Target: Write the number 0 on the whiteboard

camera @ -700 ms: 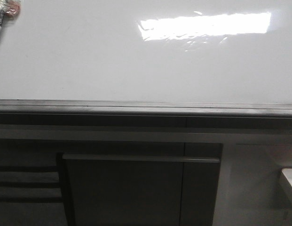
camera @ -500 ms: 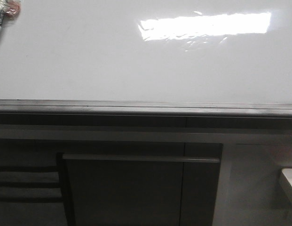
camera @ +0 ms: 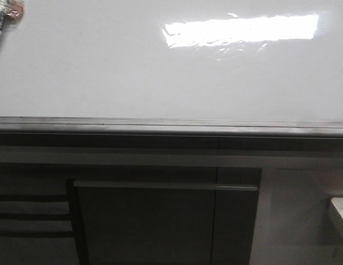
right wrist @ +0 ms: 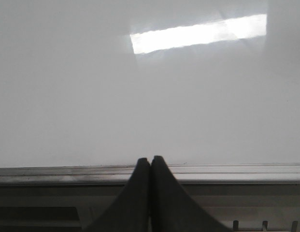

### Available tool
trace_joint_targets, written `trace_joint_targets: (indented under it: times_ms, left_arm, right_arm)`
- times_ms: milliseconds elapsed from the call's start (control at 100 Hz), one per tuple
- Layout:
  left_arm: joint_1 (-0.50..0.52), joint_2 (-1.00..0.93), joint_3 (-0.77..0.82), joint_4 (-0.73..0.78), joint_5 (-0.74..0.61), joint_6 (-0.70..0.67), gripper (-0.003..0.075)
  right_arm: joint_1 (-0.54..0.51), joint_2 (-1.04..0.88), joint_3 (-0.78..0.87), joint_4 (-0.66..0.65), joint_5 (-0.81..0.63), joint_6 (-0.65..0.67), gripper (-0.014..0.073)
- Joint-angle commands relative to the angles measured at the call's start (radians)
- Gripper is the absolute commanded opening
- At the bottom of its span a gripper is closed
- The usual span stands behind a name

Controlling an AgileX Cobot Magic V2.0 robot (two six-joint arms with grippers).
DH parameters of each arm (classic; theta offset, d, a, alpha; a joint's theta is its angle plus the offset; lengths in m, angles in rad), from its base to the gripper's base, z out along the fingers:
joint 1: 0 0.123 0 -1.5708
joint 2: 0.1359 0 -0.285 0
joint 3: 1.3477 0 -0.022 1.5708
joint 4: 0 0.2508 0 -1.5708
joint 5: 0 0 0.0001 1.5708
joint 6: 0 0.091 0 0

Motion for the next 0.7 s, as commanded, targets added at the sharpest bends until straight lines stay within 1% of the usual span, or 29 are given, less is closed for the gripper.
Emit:
trace_joint_targets:
  times_ms: [0,550,690]
  left_arm:
    - [-0.008,-0.025,0.025,-0.008,-0.074,-0.002,-0.002]
    - [-0.008,-0.025,0.025,-0.008,-0.076,-0.002,-0.002]
    - [-0.008,-0.025,0.025,-0.025,-0.103,-0.002,-0.002]
  right_arm:
    - [-0.006,-0.018,0.012,-0.012,-0.082,-0.005,-0.0073]
    - [-0.006,-0.018,0.012,-0.012,-0.096,-0.005,-0.0073]
    - [-0.006,-0.018,0.012,-0.006,-0.102,-0.005,-0.0073]
